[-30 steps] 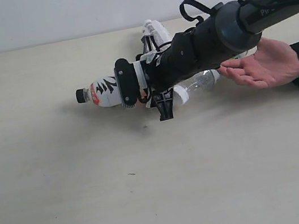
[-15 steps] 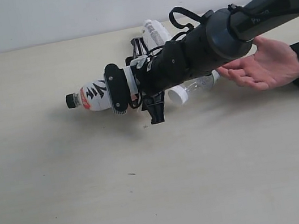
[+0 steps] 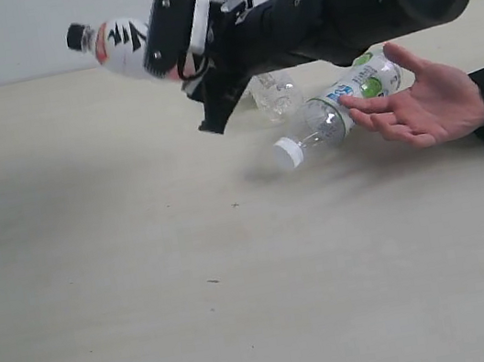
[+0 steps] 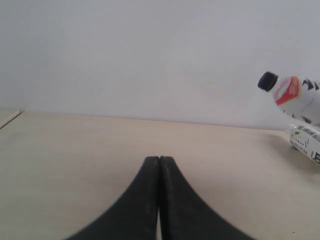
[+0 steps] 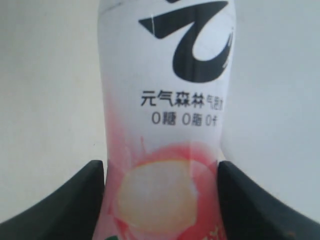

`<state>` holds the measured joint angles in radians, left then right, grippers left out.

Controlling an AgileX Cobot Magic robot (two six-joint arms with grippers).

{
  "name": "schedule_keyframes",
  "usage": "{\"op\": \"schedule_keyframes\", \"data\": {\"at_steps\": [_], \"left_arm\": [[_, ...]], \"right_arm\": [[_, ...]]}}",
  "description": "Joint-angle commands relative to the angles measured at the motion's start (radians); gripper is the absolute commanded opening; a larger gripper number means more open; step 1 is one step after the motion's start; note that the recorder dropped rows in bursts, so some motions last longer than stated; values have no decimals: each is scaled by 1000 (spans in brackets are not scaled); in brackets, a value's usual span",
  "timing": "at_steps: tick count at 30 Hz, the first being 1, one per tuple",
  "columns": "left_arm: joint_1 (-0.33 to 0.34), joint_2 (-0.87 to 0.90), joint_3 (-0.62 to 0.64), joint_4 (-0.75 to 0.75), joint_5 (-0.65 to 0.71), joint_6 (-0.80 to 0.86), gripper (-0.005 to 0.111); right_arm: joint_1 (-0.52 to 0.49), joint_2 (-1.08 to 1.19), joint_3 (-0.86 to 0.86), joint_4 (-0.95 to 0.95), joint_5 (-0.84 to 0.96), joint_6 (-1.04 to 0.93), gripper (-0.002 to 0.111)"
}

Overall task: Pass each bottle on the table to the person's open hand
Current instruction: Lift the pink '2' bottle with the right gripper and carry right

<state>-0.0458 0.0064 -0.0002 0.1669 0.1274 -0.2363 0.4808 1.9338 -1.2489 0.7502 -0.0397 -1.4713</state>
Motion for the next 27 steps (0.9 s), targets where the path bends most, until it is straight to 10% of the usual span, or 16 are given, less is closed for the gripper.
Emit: {"op": "schedule_keyframes", "data": {"at_steps": [1,10,15,27], "left_arm": [[-6,-6,0,7,-3,-5,1],[-6,-6,0,7,-3,-5,1],[-6,-6,0,7,-3,-5,1],[-6,-6,0,7,-3,-5,1]], "right_arm": [[2,-87,40,126,-35,10,0],[-11,-249,195,488,-155,-110,0],[-41,-364,274,978,-265,-526,0],[-39,-596,384,994,-618,-613,0]]}}
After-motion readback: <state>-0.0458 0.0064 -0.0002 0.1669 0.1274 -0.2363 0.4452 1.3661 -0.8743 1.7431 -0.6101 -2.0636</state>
